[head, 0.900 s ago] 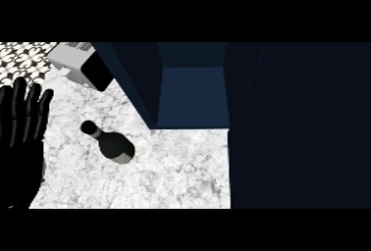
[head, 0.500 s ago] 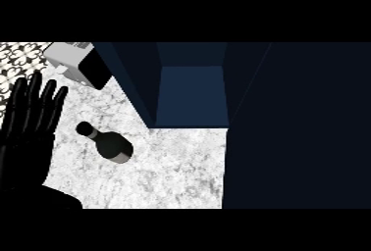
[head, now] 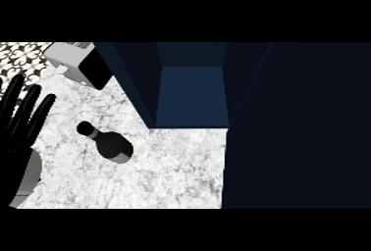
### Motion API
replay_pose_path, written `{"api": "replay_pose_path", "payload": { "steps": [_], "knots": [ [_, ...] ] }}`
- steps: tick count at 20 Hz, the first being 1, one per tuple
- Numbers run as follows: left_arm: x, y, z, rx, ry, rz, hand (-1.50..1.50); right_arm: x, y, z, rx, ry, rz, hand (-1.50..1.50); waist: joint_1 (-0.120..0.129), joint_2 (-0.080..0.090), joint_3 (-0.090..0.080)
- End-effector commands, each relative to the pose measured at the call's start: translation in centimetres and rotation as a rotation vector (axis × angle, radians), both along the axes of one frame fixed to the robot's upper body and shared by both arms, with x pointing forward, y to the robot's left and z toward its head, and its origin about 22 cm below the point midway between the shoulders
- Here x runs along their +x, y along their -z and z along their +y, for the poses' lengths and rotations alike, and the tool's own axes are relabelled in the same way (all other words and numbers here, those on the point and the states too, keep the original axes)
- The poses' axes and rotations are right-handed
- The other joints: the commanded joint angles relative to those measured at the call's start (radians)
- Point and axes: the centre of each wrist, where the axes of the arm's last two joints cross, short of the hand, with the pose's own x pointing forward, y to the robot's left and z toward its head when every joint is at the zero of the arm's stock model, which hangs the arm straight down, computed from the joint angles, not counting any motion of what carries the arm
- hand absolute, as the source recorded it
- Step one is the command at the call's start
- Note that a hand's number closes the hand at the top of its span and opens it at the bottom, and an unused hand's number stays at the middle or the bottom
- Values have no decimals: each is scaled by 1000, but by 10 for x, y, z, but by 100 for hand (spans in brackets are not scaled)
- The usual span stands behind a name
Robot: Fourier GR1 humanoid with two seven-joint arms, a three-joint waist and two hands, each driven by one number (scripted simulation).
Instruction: Pick up the wine, place it into the cabinet and close the cabinet
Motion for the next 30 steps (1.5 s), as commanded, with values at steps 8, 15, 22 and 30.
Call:
{"api": "replay_pose_path", "payload": {
  "steps": [8,15,22,30],
  "knots": [
    [-29,-43,7,-30,7,33,-150,-53,-50,10,39,-58,-5,-150,-5,0,-1],
    [-34,-60,10,-15,3,35,-150,-55,-53,8,30,-42,7,-150,-7,-2,0],
    [-46,-71,13,-27,-58,46,-150,-59,-57,15,32,-46,-1,-150,-6,-7,0],
    [-50,-56,16,-35,-110,10,-150,-58,-57,16,38,-38,-8,-150,-2,-3,-1]
  ]
}}
